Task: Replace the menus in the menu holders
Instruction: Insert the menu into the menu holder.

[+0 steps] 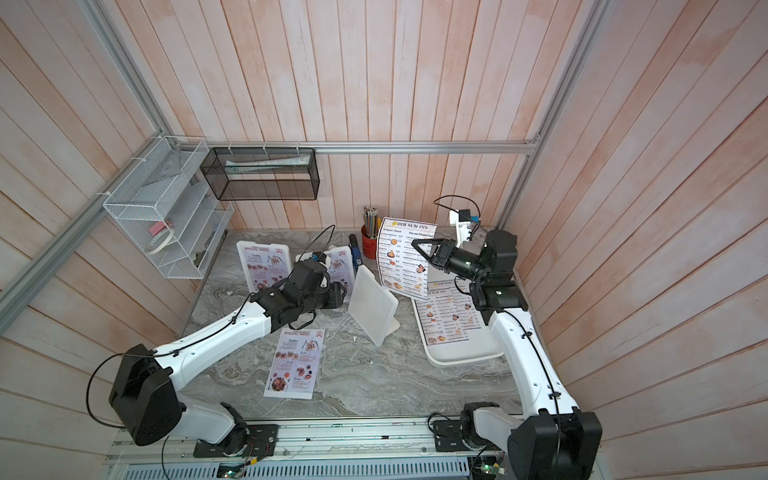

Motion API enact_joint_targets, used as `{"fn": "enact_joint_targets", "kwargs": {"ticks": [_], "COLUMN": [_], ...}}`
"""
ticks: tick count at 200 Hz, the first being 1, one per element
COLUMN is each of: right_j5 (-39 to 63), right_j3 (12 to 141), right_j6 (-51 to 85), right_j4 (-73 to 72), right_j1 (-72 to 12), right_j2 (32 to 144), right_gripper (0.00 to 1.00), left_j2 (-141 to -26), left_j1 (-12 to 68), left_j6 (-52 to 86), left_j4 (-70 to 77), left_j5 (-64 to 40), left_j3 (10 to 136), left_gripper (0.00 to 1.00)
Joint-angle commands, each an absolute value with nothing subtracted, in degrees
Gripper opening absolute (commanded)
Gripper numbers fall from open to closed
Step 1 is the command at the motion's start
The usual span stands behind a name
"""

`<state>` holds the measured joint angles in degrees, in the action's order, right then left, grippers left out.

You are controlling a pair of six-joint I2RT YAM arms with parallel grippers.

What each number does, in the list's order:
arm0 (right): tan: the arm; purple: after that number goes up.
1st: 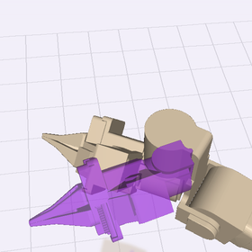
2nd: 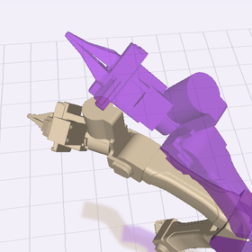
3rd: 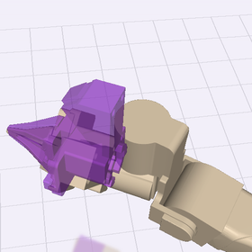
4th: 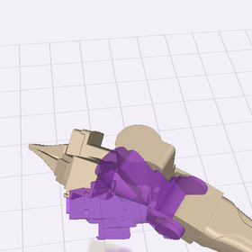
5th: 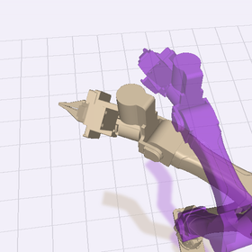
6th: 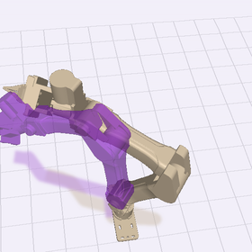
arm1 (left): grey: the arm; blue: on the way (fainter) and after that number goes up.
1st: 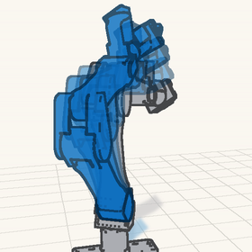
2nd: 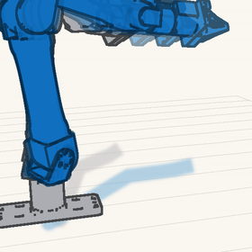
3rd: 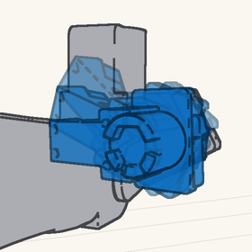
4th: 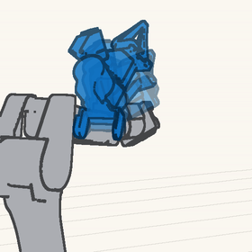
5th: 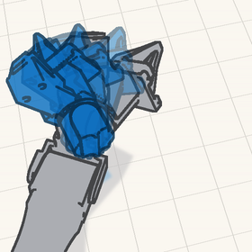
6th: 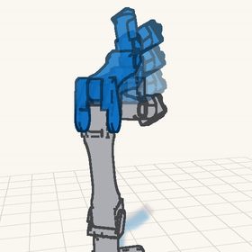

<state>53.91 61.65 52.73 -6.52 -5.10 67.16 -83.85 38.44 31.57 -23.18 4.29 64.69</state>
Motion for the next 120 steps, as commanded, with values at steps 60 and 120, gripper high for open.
{"fn": "enact_joint_targets", "kwargs": {"ticks": [60,120], "right_j5": [55.66,56.25], "right_j3": [60.68,60.57], "right_j6": [52.98,53.02], "right_j4": [-8.94,-8.96], "right_j1": [-5.36,-5.8], "right_j2": [66.88,67.14], "right_gripper": [0.0,0.0], "left_j2": [-83.67,-83.92], "left_j1": [38.68,38.76], "left_j6": [32.05,32.03], "left_j4": [-23.06,-23.06], "left_j5": [5.16,5.26], "left_j3": [65.3,65.59], "left_gripper": [0.53,0.53]}}
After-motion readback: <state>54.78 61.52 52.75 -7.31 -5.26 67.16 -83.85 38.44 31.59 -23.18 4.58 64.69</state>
